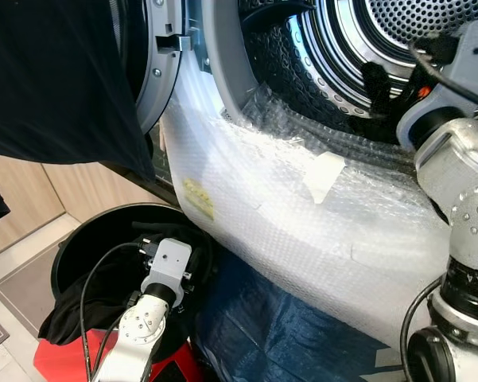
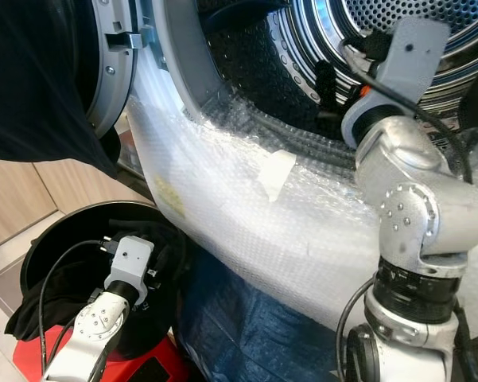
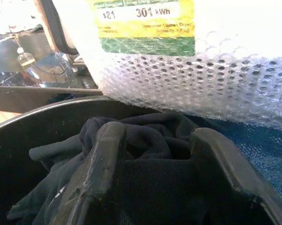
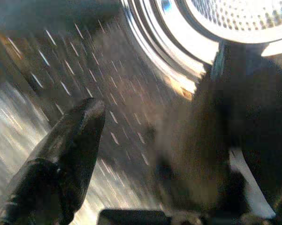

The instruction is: Clothes washing

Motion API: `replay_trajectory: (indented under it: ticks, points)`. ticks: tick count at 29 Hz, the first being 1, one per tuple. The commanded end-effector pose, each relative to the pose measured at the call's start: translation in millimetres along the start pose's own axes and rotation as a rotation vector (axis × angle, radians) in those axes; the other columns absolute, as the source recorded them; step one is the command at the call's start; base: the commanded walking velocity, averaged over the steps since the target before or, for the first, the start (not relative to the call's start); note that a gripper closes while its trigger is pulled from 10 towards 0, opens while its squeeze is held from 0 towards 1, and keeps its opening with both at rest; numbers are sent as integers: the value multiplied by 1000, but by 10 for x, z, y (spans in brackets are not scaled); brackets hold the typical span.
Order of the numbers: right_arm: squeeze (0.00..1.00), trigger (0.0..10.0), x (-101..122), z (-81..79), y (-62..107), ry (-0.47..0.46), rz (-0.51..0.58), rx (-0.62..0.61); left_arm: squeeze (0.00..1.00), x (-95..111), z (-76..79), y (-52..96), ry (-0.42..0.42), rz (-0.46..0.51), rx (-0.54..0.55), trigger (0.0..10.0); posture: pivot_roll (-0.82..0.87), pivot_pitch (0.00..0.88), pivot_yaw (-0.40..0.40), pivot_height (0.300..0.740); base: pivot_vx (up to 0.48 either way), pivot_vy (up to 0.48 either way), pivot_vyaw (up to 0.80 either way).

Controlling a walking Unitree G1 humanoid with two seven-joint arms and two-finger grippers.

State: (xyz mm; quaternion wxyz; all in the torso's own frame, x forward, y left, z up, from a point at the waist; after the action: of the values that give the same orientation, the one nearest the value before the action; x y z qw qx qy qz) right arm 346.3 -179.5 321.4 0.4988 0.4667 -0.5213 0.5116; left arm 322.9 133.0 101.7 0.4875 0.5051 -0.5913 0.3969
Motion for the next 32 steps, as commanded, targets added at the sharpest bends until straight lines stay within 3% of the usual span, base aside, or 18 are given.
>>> replay_trajectory:
  ticks: [1, 5, 8, 11, 15, 20, 22, 26, 28, 32]
  points:
    - [0, 10000, -5, 40, 74, 15, -15, -14, 0, -6, 45, 2, 6, -11, -19, 10000, -10, 118, -85, 740, 0, 0, 0]
    - [0, 10000, 116, 49, 168, 4, 12, 18, 0, -19, 52, 11, 8, -18, -22, 10000, -12, 118, -84, 740, 0, 0, 0]
    - [0, 10000, 155, 96, 251, 46, 29, 49, 0, -9, 42, 12, 8, -16, -22, 10000, -12, 118, -84, 740, 0, 0, 0]
    - [0, 10000, 301, 139, 329, 62, 110, 84, 0, -4, 26, 8, 6, -16, -20, 10000, -11, 125, -81, 740, 0, 0, 0]
    - [0, 10000, 519, 117, 385, -39, 233, 125, 0, -5, 18, 7, 10, -16, -15, 10000, -10, 125, -81, 740, 0, 0, 0]
    - [0, 10000, 746, -63, 485, -172, 400, 265, 0, 5, 17, 3, 10, -13, -15, 10000, -4, 123, -79, 740, 0, 0, 0]
    - [0, 10000, 862, -301, 608, -265, 477, 445, 0, 9, 20, -2, 10, -12, -15, 10000, 0, 120, -79, 740, 0, 0, 0]
    - [0, 10000, 871, -479, 653, -311, 491, 537, 0, 9, 25, -4, 12, -12, -15, 10000, -2, 117, -81, 740, 0, 0, 0]
    - [0, 10000, 809, -546, 618, -296, 449, 544, 0, 9, 28, -4, 12, -12, -15, 10000, -2, 117, -81, 740, 0, 0, 0]
    - [0, 10000, 698, -675, 322, -249, 363, 474, 0, 15, 42, -16, 17, -10, -15, 10000, -4, 112, -86, 740, 0, 0, 0]
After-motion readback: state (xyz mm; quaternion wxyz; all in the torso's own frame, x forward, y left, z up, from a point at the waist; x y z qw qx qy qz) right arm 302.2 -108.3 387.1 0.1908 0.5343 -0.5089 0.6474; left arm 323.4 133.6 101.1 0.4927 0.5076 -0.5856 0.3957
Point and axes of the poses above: a point about 5 cm out from each wrist's last joint towards the gripper, its own y axis pointing back from the gripper into the wrist, its own x axis along the axis of the wrist's last joint, z = x × y, the point moved 3 cm from there along -y, pointing out of the wrist towards the gripper, and after that the axes turned 2 degrees about y, right-handed, at the moved point
